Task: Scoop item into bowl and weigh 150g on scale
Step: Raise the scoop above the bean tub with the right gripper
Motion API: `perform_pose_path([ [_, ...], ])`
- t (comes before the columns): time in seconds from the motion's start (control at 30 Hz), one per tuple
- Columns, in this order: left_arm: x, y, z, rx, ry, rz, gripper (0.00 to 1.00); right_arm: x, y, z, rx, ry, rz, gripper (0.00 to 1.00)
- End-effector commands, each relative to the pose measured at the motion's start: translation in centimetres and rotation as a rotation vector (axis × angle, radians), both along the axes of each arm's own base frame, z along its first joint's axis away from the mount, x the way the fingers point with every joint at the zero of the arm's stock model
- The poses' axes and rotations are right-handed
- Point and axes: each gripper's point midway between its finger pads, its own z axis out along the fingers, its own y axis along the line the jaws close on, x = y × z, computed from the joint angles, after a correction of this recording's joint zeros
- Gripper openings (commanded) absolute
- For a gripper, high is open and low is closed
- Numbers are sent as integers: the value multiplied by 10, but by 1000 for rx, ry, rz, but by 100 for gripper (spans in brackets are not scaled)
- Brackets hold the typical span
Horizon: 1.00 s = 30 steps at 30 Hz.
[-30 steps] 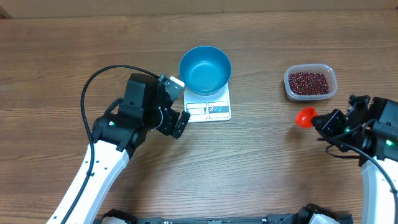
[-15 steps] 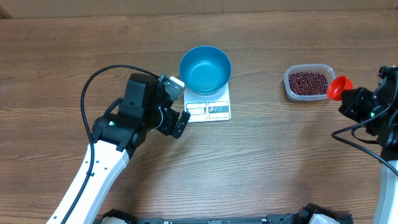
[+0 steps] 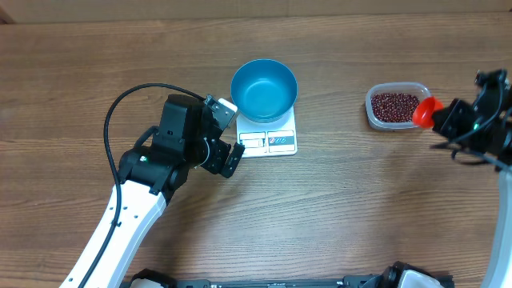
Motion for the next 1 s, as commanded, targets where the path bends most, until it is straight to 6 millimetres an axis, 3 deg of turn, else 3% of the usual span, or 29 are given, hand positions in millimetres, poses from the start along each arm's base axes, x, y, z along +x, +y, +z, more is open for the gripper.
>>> perform_pose_path([
  [0.0, -1, 0, 2, 1, -11, -19, 100, 18, -5, 28, -39, -47, 32, 4],
  [0.2, -1, 0, 2, 1, -10, -20, 100, 40, -14, 39, -39, -39, 36, 4],
  [0.37, -1, 0, 2, 1, -11, -19, 100, 55, -19, 34, -55, -46, 56, 4],
  [0.53, -1, 0, 2, 1, -10, -20, 100, 60, -21, 24, -65, -24, 84, 4],
  [0.97, -1, 0, 2, 1, -10, -20, 100, 59, -21, 22, -84, -23, 112, 4],
])
